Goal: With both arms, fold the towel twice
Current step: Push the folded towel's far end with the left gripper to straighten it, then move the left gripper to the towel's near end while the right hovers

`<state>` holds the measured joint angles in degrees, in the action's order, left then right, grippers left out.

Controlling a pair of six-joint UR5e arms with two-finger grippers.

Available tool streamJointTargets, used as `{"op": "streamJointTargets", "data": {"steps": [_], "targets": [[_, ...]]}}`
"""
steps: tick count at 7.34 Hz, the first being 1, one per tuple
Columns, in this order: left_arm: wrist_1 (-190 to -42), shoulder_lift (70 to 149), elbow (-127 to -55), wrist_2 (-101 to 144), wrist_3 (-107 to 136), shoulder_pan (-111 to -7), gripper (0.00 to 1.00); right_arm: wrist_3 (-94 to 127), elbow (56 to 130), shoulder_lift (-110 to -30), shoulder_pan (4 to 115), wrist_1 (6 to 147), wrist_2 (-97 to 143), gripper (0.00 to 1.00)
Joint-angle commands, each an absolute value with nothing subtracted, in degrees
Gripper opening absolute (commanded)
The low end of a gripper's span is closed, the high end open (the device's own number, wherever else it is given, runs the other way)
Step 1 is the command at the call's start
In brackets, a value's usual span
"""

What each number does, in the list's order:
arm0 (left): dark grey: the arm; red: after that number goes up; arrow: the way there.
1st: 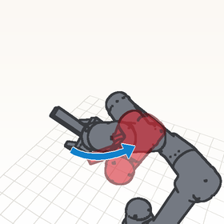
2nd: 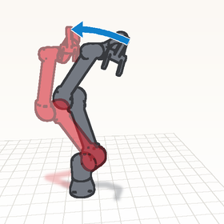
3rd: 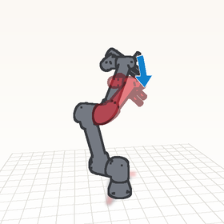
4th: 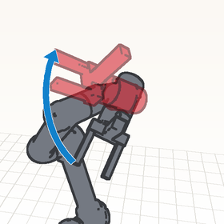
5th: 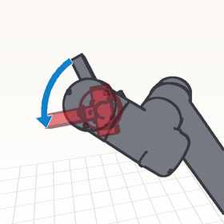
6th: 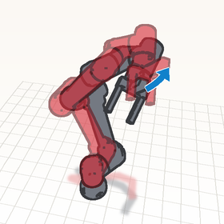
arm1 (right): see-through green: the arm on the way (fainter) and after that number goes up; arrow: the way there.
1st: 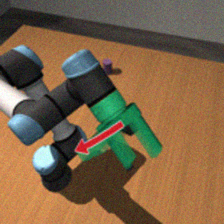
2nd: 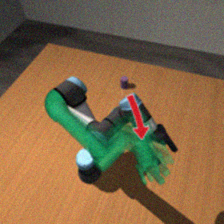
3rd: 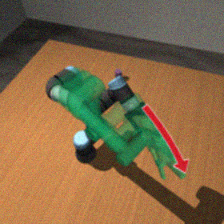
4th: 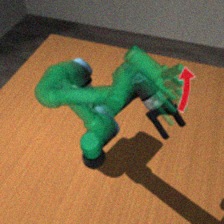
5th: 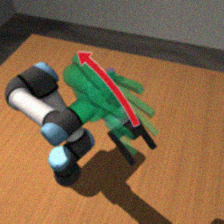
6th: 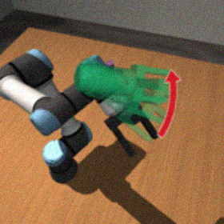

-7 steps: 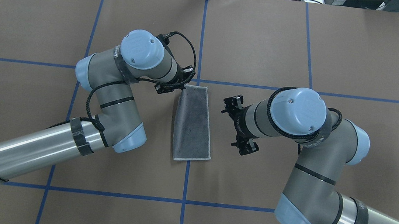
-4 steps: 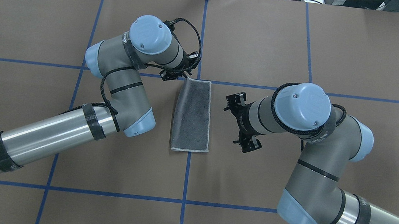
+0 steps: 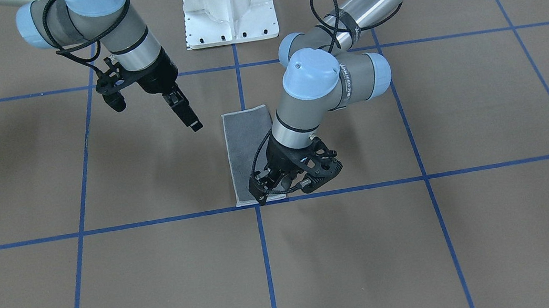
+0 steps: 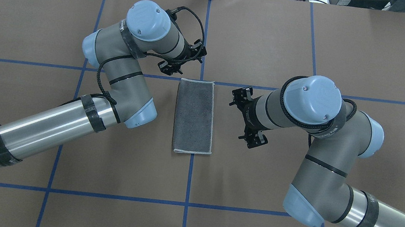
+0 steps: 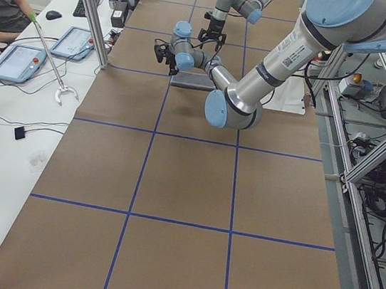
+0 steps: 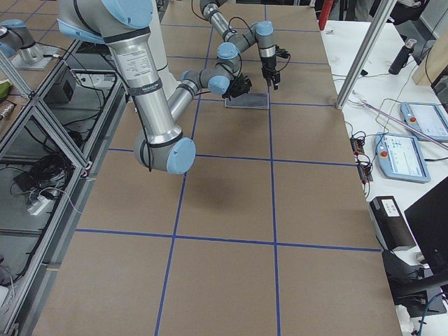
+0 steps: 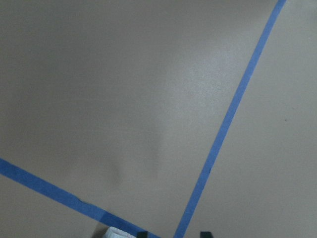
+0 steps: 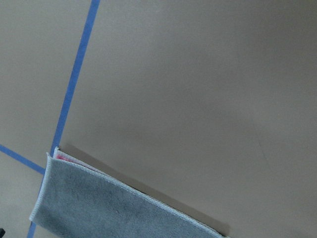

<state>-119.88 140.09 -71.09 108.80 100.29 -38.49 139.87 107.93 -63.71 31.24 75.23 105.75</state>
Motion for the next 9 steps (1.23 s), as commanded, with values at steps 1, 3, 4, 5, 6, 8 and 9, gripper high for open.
{"op": "streamJointTargets", "data": {"steps": [1, 3, 4, 5, 6, 8, 9], "targets": [[-117.4, 135.4, -79.2, 110.0, 107.4, -37.9, 0.8, 137.6, 107.9, -63.4, 33.0, 74.8, 105.5, 1.0], [-116.5, 124.2, -92.8, 108.9, 114.0, -33.9, 0.77, 134.9, 107.5, -63.5, 34.9, 74.6, 105.4, 1.0], [-116.5, 120.7, -96.6, 103.2, 118.6, -30.1, 0.75, 133.1, 107.2, -63.8, 35.1, 75.1, 105.6, 1.0], [-115.8, 119.5, -98.1, 98.5, 120.7, -26.0, 0.73, 128.7, 106.8, -64.3, 35.1, 75.3, 106.0, 1.0], [-113.3, 119.5, -99.3, 97.2, 121.7, -23.8, 0.72, 123.2, 106.8, -65.4, 35.2, 75.2, 106.1, 1.0], [-111.5, 119.6, -99.5, 92.7, 122.3, -18.7, 0.63, 118.8, 107.1, -66.3, 35.5, 75.2, 106.0, 1.0], [-111.5, 119.9, -99.4, 92.6, 122.3, -18.2, 0.56, 118.8, 107.1, -66.4, 35.6, 75.2, 106.0, 1.0]]}}
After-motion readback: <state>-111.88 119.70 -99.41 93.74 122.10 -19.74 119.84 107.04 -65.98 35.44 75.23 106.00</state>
